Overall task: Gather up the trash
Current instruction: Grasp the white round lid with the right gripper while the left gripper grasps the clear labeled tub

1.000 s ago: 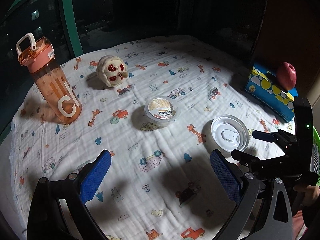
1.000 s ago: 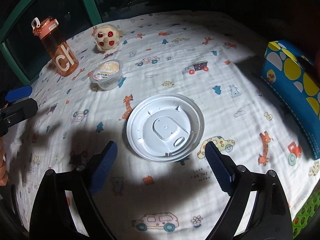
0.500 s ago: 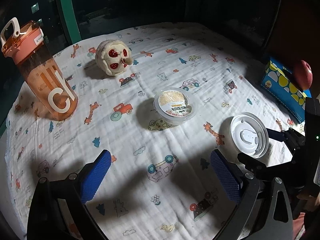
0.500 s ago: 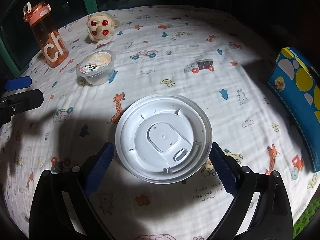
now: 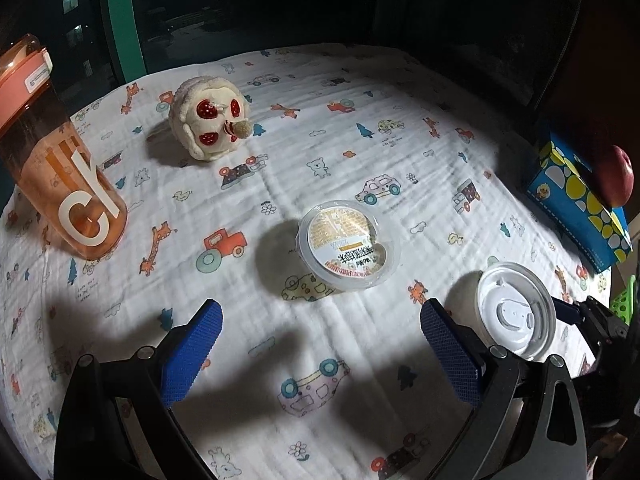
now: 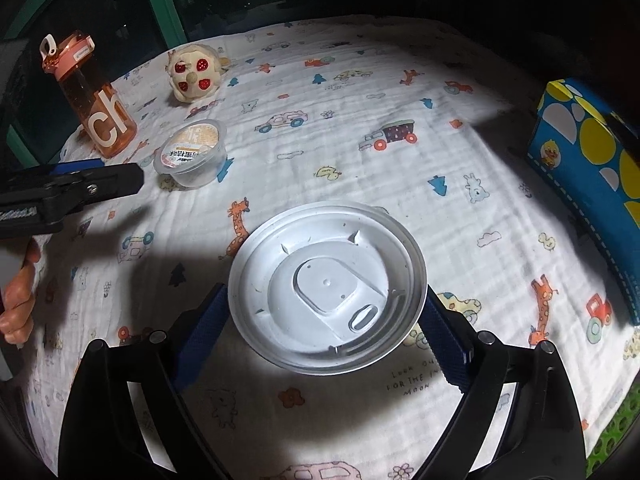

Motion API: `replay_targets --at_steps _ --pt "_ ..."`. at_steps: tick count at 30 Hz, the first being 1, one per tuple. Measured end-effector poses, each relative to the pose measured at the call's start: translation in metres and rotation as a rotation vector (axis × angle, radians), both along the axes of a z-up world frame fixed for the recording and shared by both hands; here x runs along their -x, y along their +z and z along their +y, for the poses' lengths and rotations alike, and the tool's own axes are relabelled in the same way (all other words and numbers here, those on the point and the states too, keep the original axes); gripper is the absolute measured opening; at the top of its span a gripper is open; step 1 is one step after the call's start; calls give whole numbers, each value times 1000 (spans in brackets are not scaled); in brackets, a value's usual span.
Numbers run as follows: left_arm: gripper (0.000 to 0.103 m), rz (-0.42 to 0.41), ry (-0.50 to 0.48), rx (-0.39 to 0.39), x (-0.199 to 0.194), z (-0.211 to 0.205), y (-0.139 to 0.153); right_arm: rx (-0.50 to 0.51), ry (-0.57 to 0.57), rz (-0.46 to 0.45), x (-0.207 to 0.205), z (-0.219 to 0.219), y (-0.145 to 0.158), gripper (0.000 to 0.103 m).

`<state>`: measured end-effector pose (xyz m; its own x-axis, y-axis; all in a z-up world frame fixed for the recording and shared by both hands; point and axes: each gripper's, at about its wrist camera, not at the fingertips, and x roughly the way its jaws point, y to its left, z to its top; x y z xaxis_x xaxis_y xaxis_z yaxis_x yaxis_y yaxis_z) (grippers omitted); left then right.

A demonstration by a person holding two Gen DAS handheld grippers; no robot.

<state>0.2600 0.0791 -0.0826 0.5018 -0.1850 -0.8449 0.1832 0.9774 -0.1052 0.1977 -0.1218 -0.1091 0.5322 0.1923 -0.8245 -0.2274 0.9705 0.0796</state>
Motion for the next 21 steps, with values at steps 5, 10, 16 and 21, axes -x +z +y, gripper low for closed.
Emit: replay_targets --at_steps 5,10,16,21 --pt "96 5 -1 -4 -21 -10 -7 -30 -10 -20 15 -10 12 90" --pt "96 18 -6 -10 -37 -20 -17 -53 -22 -33 29 -19 20 90" --pt "96 48 -3 -15 -50 -27 -30 -76 -31 -44 42 -28 25 90" --pt "96 51 12 -14 -57 -28 -36 -94 -37 -50 47 -32 28 90"
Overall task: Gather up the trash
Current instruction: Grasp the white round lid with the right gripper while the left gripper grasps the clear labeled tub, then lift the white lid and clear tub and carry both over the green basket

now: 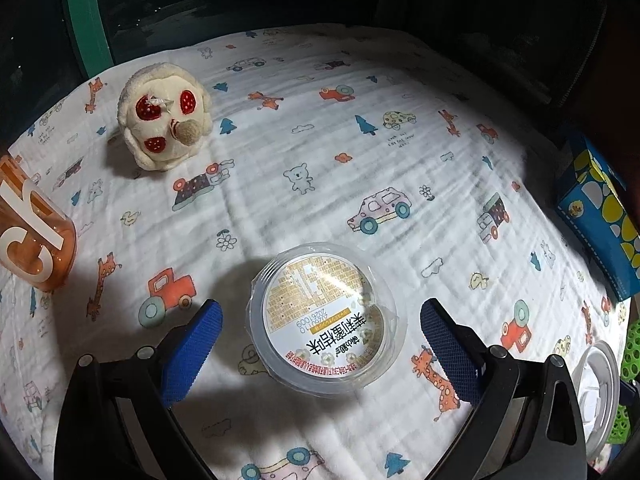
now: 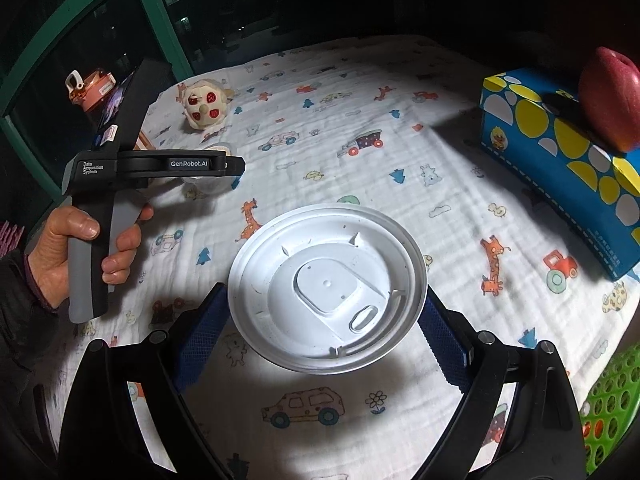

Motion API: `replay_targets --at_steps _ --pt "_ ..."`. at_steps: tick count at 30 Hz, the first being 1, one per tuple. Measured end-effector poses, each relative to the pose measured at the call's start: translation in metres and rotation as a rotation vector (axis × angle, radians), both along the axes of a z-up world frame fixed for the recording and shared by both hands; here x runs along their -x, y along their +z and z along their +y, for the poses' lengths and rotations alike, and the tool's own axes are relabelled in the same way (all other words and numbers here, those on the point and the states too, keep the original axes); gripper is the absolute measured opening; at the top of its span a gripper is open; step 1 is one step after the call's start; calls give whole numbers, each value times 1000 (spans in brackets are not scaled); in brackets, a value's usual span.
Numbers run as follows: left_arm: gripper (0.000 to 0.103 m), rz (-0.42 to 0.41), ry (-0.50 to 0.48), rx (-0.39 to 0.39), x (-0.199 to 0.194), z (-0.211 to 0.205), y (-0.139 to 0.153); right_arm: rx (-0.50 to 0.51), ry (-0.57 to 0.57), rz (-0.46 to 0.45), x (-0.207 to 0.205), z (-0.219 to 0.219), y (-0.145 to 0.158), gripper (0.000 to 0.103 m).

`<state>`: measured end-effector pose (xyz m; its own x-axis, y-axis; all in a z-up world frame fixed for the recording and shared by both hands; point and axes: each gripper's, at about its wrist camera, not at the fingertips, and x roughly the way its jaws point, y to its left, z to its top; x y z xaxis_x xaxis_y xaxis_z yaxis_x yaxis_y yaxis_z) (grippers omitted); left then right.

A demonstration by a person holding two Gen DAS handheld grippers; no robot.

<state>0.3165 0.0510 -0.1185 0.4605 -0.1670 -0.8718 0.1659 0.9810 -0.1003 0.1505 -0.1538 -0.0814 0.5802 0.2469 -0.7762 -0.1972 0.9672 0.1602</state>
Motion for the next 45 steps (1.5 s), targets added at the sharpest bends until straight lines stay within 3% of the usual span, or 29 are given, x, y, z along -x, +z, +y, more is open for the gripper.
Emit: replay_targets --at_steps 6,11,15,27,45 --pt "94 -5 7 10 -3 -1 -4 -11 0 3 5 -2 0 90" --pt "74 8 9 29 -5 -1 -8 -11 -7 5 8 -5 0 90" --pt "66 -6 11 40 -2 -1 -7 -17 -15 1 11 -7 2 90" --pt "65 -66 22 92 33 6 30 -31 -27 -21 28 -12 16 90" --pt "65 -136 -25 141 128 -14 86 -47 -90 -87 81 -42 46 90"
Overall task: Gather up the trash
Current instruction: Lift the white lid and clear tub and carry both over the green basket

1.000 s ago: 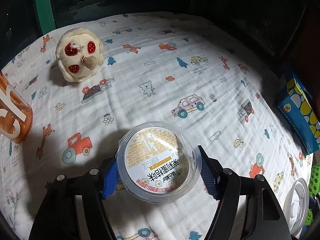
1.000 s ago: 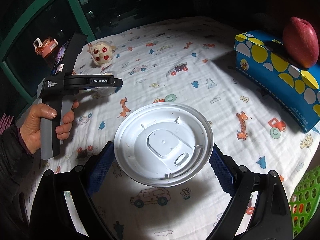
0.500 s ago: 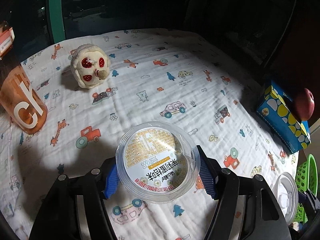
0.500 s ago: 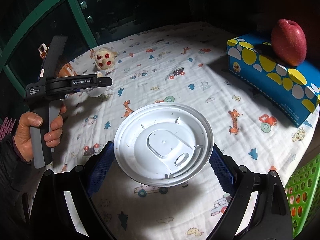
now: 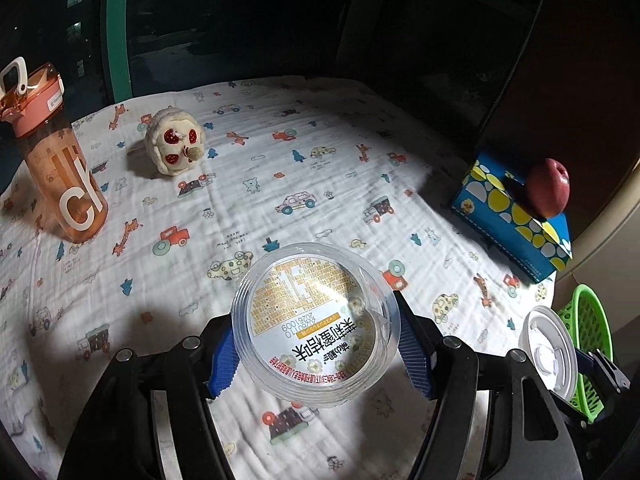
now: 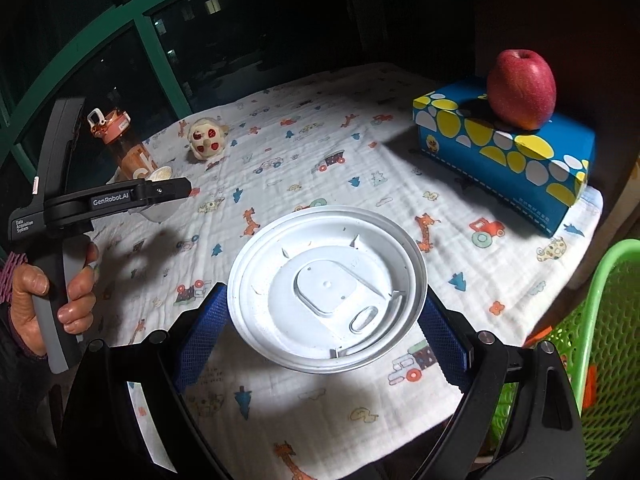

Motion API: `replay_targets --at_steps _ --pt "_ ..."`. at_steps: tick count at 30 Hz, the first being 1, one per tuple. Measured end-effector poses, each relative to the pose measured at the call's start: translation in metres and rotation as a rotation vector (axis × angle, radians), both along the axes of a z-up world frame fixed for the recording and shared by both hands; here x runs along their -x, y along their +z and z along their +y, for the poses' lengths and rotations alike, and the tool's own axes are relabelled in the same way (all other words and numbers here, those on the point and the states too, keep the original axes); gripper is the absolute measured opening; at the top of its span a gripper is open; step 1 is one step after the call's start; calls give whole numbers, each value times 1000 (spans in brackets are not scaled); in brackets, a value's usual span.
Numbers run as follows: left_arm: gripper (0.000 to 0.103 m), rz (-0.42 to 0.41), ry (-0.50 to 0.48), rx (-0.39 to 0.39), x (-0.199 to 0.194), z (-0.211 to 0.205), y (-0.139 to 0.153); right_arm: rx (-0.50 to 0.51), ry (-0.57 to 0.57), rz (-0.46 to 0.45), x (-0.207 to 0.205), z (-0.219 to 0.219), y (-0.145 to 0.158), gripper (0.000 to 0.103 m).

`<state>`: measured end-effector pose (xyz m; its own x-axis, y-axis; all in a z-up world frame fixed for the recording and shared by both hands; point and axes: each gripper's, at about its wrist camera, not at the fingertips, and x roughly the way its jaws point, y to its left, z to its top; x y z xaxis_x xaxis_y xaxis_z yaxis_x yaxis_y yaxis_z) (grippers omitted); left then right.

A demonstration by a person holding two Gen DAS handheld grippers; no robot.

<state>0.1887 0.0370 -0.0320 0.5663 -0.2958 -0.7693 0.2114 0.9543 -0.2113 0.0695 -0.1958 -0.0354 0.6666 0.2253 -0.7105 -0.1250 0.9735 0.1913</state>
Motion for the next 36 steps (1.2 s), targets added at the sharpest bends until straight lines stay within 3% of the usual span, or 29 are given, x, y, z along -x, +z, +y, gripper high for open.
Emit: replay_targets --at_steps 13,36 --pt "65 -47 -69 29 56 -41 30 4 -87 -48 43 -46 17 90" --pt "65 -53 -263 66 94 -150 48 33 -330 -65 109 -162 23 90"
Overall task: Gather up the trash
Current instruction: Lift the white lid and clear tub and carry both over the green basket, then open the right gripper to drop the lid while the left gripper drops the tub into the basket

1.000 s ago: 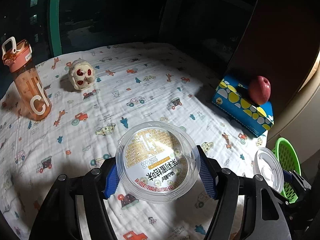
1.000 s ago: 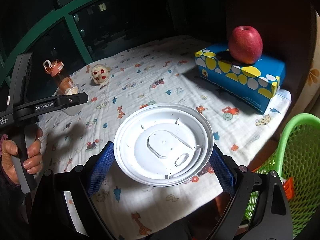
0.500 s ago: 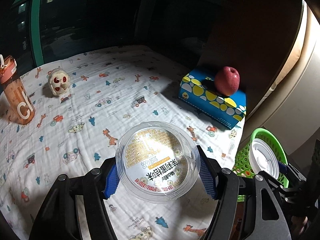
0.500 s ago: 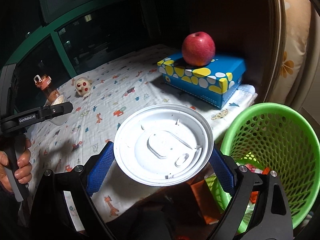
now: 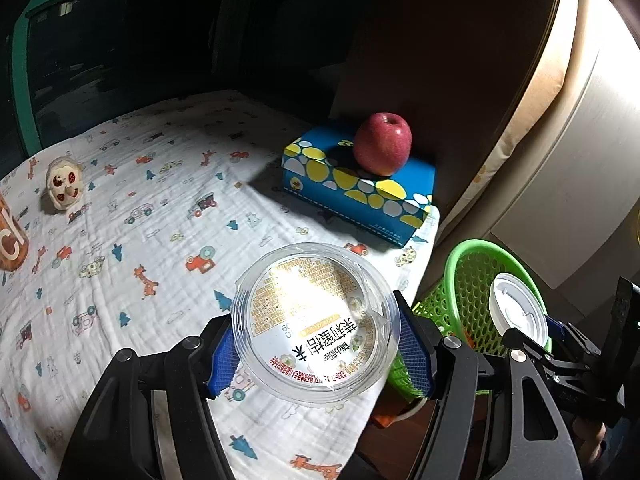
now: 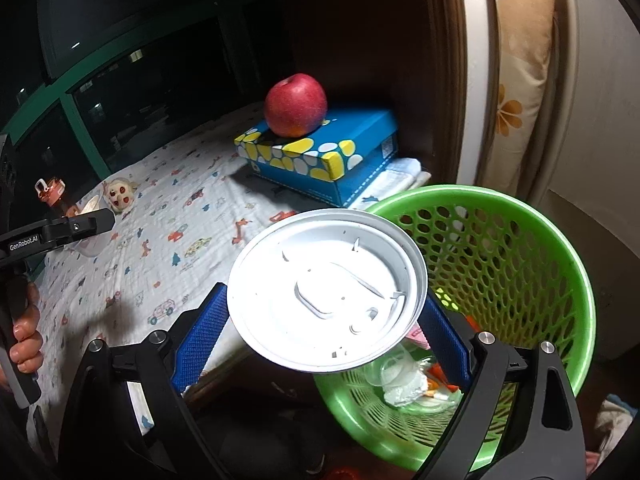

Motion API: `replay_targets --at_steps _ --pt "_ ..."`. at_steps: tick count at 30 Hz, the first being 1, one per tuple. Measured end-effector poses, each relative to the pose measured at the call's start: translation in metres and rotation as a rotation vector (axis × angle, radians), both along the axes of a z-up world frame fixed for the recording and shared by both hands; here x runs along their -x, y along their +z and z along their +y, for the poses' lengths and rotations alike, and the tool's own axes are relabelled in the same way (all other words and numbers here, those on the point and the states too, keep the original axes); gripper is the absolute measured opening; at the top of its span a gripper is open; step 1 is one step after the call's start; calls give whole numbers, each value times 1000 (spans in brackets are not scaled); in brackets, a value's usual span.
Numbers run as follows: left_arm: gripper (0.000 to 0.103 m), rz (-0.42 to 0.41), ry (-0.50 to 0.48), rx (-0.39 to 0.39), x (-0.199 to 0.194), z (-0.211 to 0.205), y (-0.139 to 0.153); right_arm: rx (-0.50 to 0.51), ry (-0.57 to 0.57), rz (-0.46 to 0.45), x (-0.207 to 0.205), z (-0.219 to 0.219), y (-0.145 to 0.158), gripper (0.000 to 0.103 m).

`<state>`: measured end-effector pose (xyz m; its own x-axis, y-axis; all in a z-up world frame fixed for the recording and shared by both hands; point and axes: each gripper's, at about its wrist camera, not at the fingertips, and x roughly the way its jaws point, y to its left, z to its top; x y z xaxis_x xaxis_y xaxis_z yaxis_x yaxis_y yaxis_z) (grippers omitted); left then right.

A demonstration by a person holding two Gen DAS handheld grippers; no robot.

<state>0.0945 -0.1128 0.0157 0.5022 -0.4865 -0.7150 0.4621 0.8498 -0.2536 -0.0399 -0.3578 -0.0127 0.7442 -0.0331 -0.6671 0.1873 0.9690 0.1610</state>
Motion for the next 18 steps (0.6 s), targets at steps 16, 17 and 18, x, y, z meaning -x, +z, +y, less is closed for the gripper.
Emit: replay_targets --at_steps 16,17,18 --pt "65 -3 -148 -9 22 -76 6 0 -161 53 39 -70 -20 91" --pt "65 -4 -156 -13 24 -81 5 -3 -168 56 40 -73 -21 91" --pt "65 -3 -163 -16 25 -85 5 -5 -174 59 42 -76 -22 91"
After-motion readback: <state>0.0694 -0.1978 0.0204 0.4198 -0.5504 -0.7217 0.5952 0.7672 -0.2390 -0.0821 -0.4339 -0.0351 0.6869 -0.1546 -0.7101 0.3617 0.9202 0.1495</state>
